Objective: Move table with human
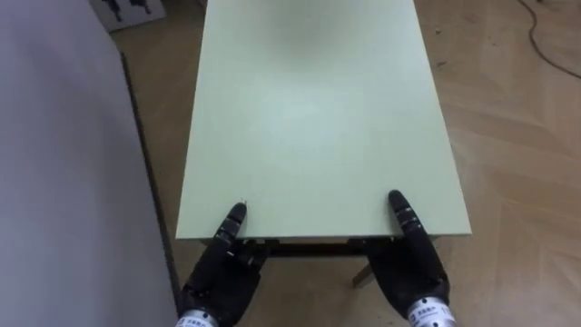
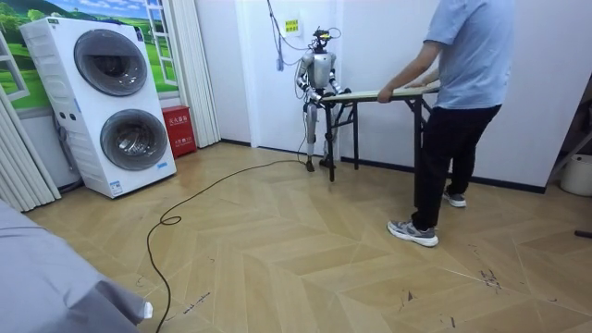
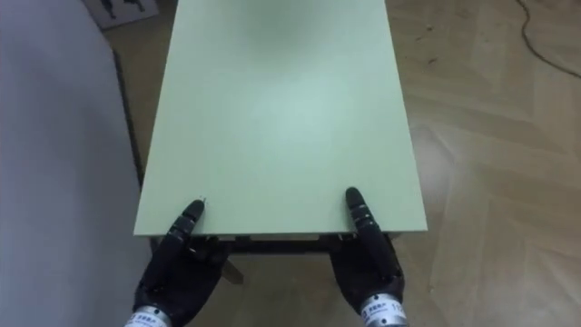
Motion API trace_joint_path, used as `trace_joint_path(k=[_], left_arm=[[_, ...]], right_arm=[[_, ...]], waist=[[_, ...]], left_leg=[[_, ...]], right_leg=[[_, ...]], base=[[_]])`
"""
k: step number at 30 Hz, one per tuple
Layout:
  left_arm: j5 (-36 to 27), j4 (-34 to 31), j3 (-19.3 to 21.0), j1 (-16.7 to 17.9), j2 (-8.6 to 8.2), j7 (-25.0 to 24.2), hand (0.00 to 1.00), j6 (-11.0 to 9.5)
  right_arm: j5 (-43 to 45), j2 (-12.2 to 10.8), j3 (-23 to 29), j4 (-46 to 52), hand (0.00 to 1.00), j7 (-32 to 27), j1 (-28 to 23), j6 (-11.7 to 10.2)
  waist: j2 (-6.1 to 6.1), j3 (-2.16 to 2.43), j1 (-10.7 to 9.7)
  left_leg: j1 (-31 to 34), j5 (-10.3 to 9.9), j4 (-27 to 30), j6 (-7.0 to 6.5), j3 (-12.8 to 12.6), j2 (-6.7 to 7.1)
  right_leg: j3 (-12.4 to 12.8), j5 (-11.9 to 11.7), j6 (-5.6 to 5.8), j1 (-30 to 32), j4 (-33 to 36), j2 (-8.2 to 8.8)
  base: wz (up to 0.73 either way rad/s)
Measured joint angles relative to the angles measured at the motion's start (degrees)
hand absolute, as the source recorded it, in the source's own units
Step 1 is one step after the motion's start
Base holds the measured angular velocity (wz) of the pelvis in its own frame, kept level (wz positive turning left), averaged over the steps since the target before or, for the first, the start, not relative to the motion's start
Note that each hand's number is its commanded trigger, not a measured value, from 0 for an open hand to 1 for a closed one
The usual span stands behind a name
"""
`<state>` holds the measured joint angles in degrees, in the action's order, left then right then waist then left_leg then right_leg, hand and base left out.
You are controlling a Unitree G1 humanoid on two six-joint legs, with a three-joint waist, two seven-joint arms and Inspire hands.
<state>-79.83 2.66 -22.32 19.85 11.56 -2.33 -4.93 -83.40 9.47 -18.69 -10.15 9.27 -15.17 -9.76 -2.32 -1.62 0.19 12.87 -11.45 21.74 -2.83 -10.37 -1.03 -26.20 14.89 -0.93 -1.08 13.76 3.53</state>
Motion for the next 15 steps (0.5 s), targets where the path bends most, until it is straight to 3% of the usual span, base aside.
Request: trace_joint_path(k=[1,8,9,12,13,14,15], left_arm=[[0.0,0.0,0.0,0.1,0.00,0.1,1.00,0.0],[0.9,0.0,1.0,0.2,-0.88,0.1,1.00,0.1],[0.9,0.0,1.1,0.2,-1.05,0.1,1.00,0.1],[0.8,0.0,1.4,0.3,-1.07,0.1,1.00,0.1],[0.8,0.0,2.0,0.3,-0.90,0.1,1.00,0.1],[0.7,0.1,2.4,0.3,-1.13,0.2,1.00,0.1],[0.7,0.2,2.4,0.3,-1.11,0.4,1.00,0.2]], right_arm=[[-0.1,-0.1,-0.2,0.0,1.00,-0.1,0.0,0.0],[0.3,-0.2,-0.9,0.0,1.00,-0.3,0.7,-0.2],[0.3,-0.3,-0.9,0.0,1.00,-0.4,0.7,-0.2],[0.4,-0.6,-0.7,0.0,1.00,-1.2,0.6,0.0],[0.8,-1.1,-0.8,0.0,1.00,-1.4,0.7,0.4],[0.8,-1.1,-0.9,0.0,1.00,-1.7,1.2,0.8],[0.8,-1.0,-1.0,0.0,1.00,-1.8,1.1,0.9]], waist=[[-0.01,0.00,0.4],[-0.27,-0.02,3.6],[-0.27,-0.02,3.5],[-0.33,-0.05,3.6],[-0.31,-0.04,3.6],[-0.30,-0.05,3.6],[-0.38,-0.02,3.4]], left_leg=[[-0.3,0.5,-1.0,-0.29,0.3,0.63],[-0.5,1.4,-2.5,-1.35,1.9,2.28],[-0.6,1.5,-2.6,-1.51,2.1,2.41],[-1.6,1.6,-3.0,-1.81,3.9,2.80],[-1.5,1.6,-3.1,-1.85,4.7,2.93],[-1.4,1.6,-3.2,-1.86,4.9,3.33],[-1.6,1.6,-3.2,-1.86,5.3,3.64]], right_leg=[[1.4,0.0,0.13,0.1,0.0,0.22],[2.5,-0.4,0.89,0.1,0.8,1.48],[2.4,-0.3,1.00,0.2,1.3,1.55],[3.0,0.4,2.79,1.9,5.8,2.76],[4.5,0.4,3.18,2.7,4.9,2.61],[6.2,-0.3,2.79,4.3,3.2,2.75],[5.8,-0.4,2.61,4.3,3.8,3.24]], base=[[0.32],[0.19],[0.32],[0.22],[0.14],[0.19],[0.25]])
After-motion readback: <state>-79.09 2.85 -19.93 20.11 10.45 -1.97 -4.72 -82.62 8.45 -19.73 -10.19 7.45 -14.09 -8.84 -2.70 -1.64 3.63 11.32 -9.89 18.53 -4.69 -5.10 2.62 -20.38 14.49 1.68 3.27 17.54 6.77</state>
